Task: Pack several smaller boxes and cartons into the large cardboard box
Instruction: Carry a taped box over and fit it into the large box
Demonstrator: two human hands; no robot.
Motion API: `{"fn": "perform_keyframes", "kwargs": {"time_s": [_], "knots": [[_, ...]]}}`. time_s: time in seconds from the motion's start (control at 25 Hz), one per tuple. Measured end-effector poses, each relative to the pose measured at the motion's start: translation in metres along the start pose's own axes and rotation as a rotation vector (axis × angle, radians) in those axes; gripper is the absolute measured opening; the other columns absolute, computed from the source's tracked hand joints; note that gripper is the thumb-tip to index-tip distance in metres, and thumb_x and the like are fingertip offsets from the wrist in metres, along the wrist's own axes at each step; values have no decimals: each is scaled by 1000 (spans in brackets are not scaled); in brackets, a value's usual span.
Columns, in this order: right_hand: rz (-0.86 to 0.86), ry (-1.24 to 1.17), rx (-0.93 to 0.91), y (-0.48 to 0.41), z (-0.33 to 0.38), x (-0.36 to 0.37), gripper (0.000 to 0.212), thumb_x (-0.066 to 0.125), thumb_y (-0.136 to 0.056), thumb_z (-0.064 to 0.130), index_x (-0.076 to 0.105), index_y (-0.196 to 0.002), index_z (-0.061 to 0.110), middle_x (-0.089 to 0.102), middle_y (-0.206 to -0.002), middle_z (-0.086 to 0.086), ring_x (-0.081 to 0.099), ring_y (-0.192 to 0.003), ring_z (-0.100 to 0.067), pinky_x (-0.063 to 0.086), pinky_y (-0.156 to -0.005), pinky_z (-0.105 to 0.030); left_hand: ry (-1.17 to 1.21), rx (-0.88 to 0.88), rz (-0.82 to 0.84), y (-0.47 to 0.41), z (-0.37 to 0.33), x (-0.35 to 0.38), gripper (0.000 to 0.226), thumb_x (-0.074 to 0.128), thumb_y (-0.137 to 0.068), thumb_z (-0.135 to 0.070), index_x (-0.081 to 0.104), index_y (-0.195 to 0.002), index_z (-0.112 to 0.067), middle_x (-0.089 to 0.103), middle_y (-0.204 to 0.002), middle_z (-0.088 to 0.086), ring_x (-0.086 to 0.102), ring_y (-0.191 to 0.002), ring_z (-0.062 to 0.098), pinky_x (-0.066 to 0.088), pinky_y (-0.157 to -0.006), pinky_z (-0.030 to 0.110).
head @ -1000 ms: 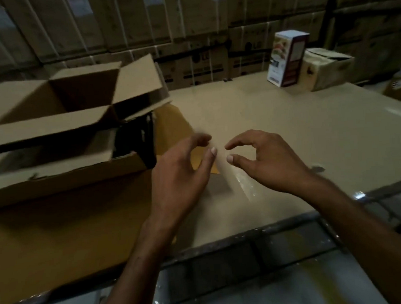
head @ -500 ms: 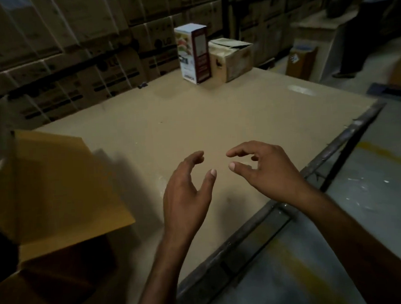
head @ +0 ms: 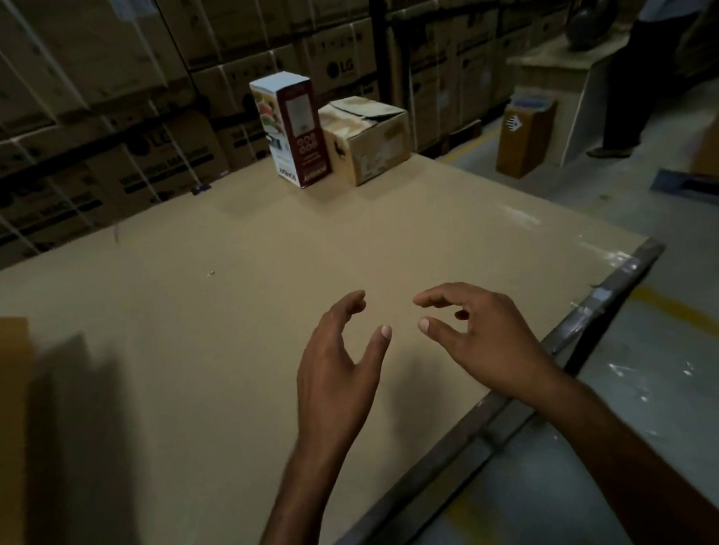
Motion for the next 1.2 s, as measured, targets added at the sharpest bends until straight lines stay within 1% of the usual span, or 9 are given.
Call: {"fn": "perform_keyframes", "kwargs": {"time_s": [0.12,0.32,0.48,0.68,0.84,0.96,1.04,1.12,1.2], "knots": [[75,18,-24,-36,-46,-39,28,73,-94,30,72,-121,34,68,-120,23,61,-113,2,54,-99,-34,58,-87,-70,-25,-20,56,49,70,-93,-45,53,-139,-41,61,-133,-25,54,-125,-6,48,-96,24],[153,21,-74,-102,-93,-79,27,72,-95,31,72,-122,33,68,-120,22,60,-114,2,54,-100,-34,61,-151,-112,-64,-42,120,47,70,-93,-44,53,-137,-42,62,-130,-27,54,-123,-8,46,-94,20],[171,21,-105,-155,-121,-87,27,73,-94,29,73,-120,33,68,-119,23,60,-112,3,53,-99,-31,76,-176,-143,-116,-38,157,46,69,-95,-41,53,-137,-41,62,-131,-27,54,-123,-8,44,-89,15],[182,39,-107,-217,-157,-97,28,75,-92,27,73,-120,31,70,-119,20,62,-111,2,52,-99,-30,95,-197,-150,-181,-28,202,47,69,-95,-38,54,-139,-36,62,-133,-21,55,-126,0,47,-99,28],[242,26,-130,-261,-179,-96,29,74,-93,28,73,-122,31,69,-121,19,61,-113,1,52,-100,-33,65,-240,-197,-216,-25,223,44,68,-96,-37,54,-138,-36,62,-133,-21,54,-127,0,46,-100,29],[335,1,-171,-294,-203,-87,29,73,-94,30,72,-123,33,68,-123,20,60,-115,0,52,-101,-34,4,-288,-252,-233,-20,247,43,67,-96,-38,54,-138,-36,61,-133,-21,53,-127,-1,44,-100,26],[429,-6,-214,-315,-224,-77,29,72,-95,31,71,-124,35,67,-124,20,59,-116,-1,53,-101,-36,-22,-358,-340,-237,-18,268,43,67,-97,-37,54,-137,-37,61,-133,-22,53,-126,-3,43,-100,25],[517,-30,-261,-331,-247,-70,29,71,-96,31,70,-125,34,67,-126,19,59,-118,-2,54,-101,-38,-67,-426,-414,-236,-21,293,43,67,-97,-37,55,-138,-36,61,-134,-22,53,-127,-3,45,-101,27],[659,-59,-332,-340,-269,-64,30,70,-96,31,70,-126,34,67,-126,18,59,-119,-3,53,-101,-40,-128,-516,-513,-229,-26,324,44,67,-97,-36,54,-139,-34,60,-135,-19,52,-128,-1,46,-104,31]]}}
Point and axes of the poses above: each hand's wrist, its own y-axis away from the middle knuckle, its own x-axis out of the palm, z = x × y, the point moved 8 cm from there along -y, towards the middle knuckle
